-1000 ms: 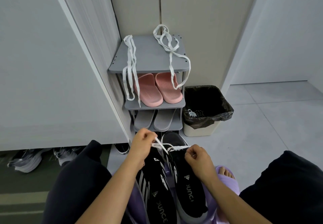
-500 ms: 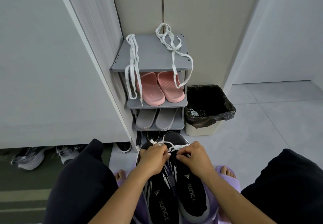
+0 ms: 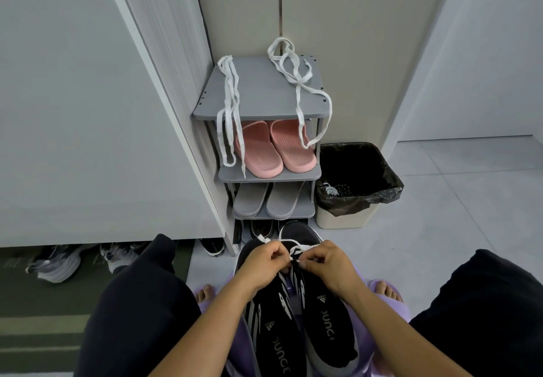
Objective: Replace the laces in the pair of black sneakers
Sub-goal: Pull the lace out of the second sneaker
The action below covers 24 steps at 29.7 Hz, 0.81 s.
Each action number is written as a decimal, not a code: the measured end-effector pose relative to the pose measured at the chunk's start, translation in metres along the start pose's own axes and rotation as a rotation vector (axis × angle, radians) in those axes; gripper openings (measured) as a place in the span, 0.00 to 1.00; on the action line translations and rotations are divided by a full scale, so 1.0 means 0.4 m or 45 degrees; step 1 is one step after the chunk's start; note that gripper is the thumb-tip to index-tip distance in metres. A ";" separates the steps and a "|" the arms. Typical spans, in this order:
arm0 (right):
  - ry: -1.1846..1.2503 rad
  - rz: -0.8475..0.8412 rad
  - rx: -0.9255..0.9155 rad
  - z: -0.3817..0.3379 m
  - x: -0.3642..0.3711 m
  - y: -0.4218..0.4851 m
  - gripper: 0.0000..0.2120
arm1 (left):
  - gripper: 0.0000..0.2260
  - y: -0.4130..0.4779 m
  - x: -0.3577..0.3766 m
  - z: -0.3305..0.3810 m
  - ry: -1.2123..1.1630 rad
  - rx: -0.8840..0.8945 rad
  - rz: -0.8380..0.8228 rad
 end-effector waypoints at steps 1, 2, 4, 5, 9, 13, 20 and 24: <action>0.000 -0.001 -0.024 -0.004 -0.002 -0.003 0.08 | 0.06 0.000 0.003 0.001 -0.008 0.008 -0.025; -0.029 -0.001 -0.055 -0.012 -0.004 -0.005 0.06 | 0.05 0.001 0.005 0.002 0.011 0.019 -0.036; -0.230 0.004 -0.178 -0.037 -0.003 -0.006 0.05 | 0.06 0.005 0.002 0.004 0.080 0.047 -0.007; -0.374 -0.007 -0.257 -0.052 0.005 -0.006 0.08 | 0.07 0.006 0.000 0.006 0.114 0.067 0.021; -0.521 -0.053 -0.298 -0.065 0.020 0.003 0.08 | 0.10 0.005 -0.005 0.012 0.135 0.085 0.106; -0.322 -0.102 -0.179 -0.035 0.036 0.005 0.07 | 0.10 0.002 -0.002 0.004 0.043 0.049 0.089; 0.016 0.289 -0.007 0.016 -0.077 0.017 0.04 | 0.08 -0.009 -0.113 -0.008 -0.082 -0.112 0.374; -0.057 0.286 0.043 0.033 -0.089 0.014 0.06 | 0.07 -0.014 -0.122 0.041 0.616 0.050 0.442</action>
Point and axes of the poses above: each hand's wrist, its own y-axis towards the middle knuckle, its own x-axis out of the palm, z = x × y, the point moved 10 cm from there along y, towards the middle knuckle, and after that the axes turned 12 degrees about y, right-handed, at the moved point
